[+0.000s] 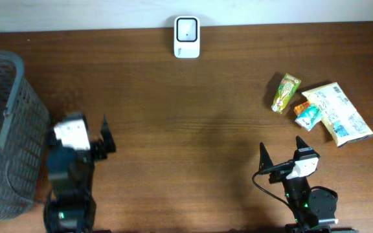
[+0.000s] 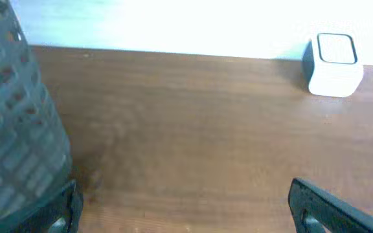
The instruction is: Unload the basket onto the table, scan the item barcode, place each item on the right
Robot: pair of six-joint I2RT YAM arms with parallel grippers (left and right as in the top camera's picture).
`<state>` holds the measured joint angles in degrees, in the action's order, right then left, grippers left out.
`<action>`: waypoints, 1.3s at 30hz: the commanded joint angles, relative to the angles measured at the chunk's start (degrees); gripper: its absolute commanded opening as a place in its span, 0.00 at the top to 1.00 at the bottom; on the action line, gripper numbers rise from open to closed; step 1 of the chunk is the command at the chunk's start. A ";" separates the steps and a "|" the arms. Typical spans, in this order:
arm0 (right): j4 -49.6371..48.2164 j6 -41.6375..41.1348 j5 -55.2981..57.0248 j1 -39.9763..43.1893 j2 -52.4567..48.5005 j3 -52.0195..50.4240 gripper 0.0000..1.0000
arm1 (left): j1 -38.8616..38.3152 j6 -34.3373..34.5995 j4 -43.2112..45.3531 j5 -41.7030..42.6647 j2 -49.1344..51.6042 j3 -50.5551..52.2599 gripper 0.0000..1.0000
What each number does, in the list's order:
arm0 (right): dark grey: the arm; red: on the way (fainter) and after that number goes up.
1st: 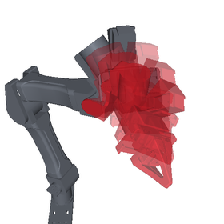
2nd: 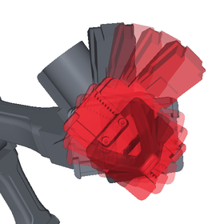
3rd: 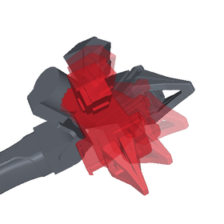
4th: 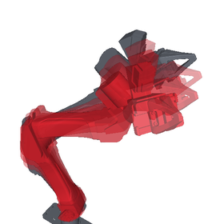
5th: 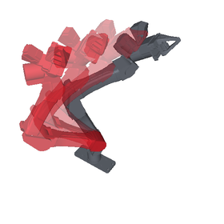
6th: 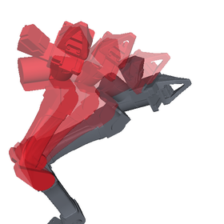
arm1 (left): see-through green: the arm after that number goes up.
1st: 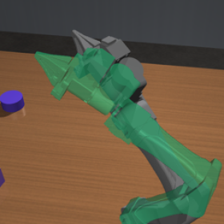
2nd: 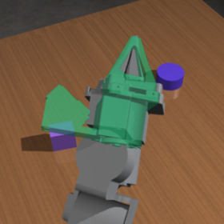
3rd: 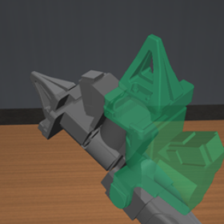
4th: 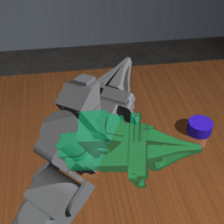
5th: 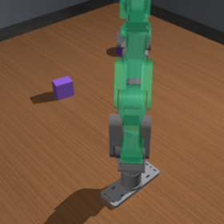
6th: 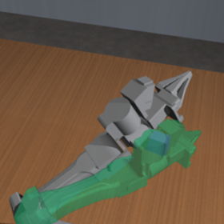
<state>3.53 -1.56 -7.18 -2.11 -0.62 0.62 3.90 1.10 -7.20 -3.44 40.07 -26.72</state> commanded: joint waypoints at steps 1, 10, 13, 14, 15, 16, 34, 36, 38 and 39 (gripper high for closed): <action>0.26 -0.59 -0.74 0.26 0.44 -0.31 0.01 | 0.13 -0.68 0.52 2.23 -7.41 7.23 0.01; 0.24 -0.59 -0.74 0.26 0.44 -0.31 0.01 | 0.13 -2.43 14.23 5.20 -21.24 24.06 0.01; 0.26 -0.59 -0.74 0.26 0.44 -0.31 0.01 | -0.04 -3.54 13.77 5.22 -24.33 26.23 0.01; 0.24 -0.59 -0.72 0.26 0.44 -0.31 0.01 | -0.04 -4.02 11.26 5.16 -25.44 26.23 0.01; 0.24 -0.59 -0.74 0.26 0.44 -0.31 0.01 | -0.04 -4.68 8.59 5.16 -26.45 26.23 0.01; 0.26 -0.59 -0.72 0.26 0.44 -0.31 0.01 | -0.04 -4.66 6.51 4.63 -27.26 26.23 0.01; 0.24 -0.59 -0.72 0.26 0.44 -0.31 0.01 | -0.42 -4.61 2.56 4.57 -39.78 26.21 0.01; 0.26 -0.59 -0.74 0.26 0.44 -0.31 0.01 | -0.42 -4.61 2.56 4.57 -39.78 26.21 0.01; 0.24 -0.59 -0.74 0.26 0.44 -0.31 0.01 | -0.42 -4.61 2.56 4.57 -39.78 26.21 0.01; 0.24 -0.59 -0.74 0.26 0.44 -0.31 0.01 | -0.42 -4.61 2.56 4.57 -39.78 26.21 0.01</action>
<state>3.51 -1.54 -7.18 -2.11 -0.58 0.62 3.77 -2.59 -4.51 0.89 0.95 -0.80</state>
